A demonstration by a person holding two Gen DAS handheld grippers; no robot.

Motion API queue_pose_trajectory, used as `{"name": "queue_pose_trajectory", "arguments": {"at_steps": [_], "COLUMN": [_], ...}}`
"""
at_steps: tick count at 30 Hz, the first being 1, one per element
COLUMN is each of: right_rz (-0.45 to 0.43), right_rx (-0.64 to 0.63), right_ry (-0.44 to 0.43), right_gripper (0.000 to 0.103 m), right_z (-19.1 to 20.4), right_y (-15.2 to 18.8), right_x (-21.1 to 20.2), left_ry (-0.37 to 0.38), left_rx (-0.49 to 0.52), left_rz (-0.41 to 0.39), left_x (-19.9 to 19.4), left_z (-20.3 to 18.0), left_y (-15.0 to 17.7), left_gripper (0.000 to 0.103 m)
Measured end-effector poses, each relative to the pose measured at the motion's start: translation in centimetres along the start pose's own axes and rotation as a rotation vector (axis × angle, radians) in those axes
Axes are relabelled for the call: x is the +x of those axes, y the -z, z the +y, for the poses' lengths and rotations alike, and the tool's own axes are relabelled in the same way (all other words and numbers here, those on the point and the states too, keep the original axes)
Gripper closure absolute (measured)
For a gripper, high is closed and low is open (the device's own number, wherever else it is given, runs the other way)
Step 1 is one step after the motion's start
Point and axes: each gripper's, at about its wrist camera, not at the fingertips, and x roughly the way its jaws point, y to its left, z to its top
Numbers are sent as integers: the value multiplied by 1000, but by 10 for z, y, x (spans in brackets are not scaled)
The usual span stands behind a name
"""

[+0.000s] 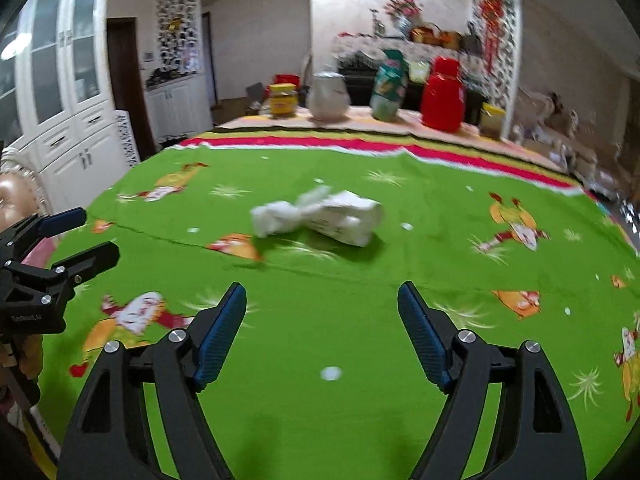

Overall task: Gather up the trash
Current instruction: 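Grasp the white paper cup with the right tool while the left tool grasps a white tissue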

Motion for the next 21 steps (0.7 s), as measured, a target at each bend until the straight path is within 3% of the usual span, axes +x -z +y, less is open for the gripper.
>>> {"name": "queue_pose_trajectory", "arguments": {"at_steps": [10, 21], "right_rz": [75, 156], "right_rx": [26, -47], "right_ry": [26, 3], "right_gripper": [26, 19], "right_z": [-42, -50], "right_y": [-8, -39], "right_x": [38, 106], "left_ry": [-4, 22], "left_rx": [3, 60], "left_rz": [46, 138], "left_x": [50, 102], "left_z": [-6, -1], "left_y": [-17, -26], "left_gripper": [5, 5]}}
